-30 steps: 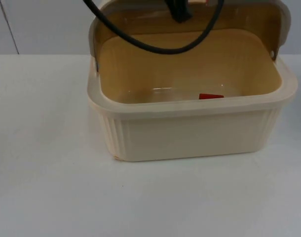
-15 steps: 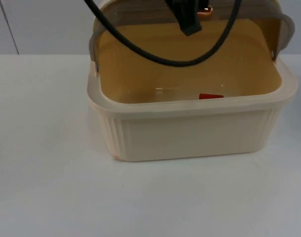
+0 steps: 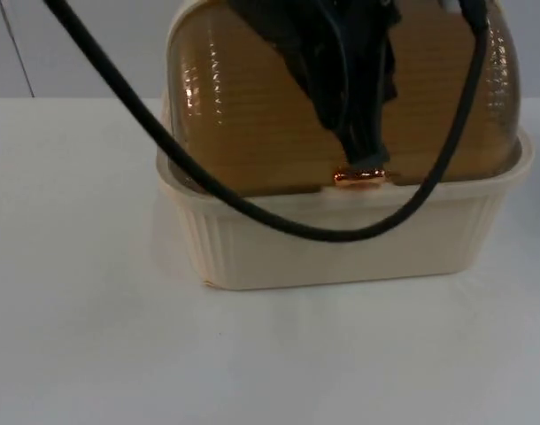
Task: Open the box lid with the left hand, place the block into the box with the right hand, then close the box lid with the left hand.
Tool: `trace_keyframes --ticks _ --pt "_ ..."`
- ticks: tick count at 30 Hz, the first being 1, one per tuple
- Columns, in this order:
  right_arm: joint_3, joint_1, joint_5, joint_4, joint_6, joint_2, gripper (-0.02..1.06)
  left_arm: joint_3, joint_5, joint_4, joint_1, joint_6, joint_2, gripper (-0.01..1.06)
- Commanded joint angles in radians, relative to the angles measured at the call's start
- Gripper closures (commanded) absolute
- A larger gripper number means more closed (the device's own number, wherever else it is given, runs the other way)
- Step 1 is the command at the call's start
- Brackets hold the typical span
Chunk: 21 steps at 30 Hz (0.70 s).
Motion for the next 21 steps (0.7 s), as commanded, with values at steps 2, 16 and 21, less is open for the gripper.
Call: trace_keyframes --ticks 2,16,21 --pt "-0.005 -0.002 -0.001 -0.002 0.005 -0.007 0.01 0.062 -0.066 0.0 -0.013 -0.02 -0.022 1.05" --pt "-0.005 -0.002 0.012 0.0 0.004 -0.007 0.01 0.094 -0.136 -0.32 -0.009 -0.101 -0.27 1.05" --pt "-0.005 -0.002 0.014 0.0 0.004 -0.007 0.01 0.094 -0.137 -0.372 0.079 -0.101 -0.362 1.05"
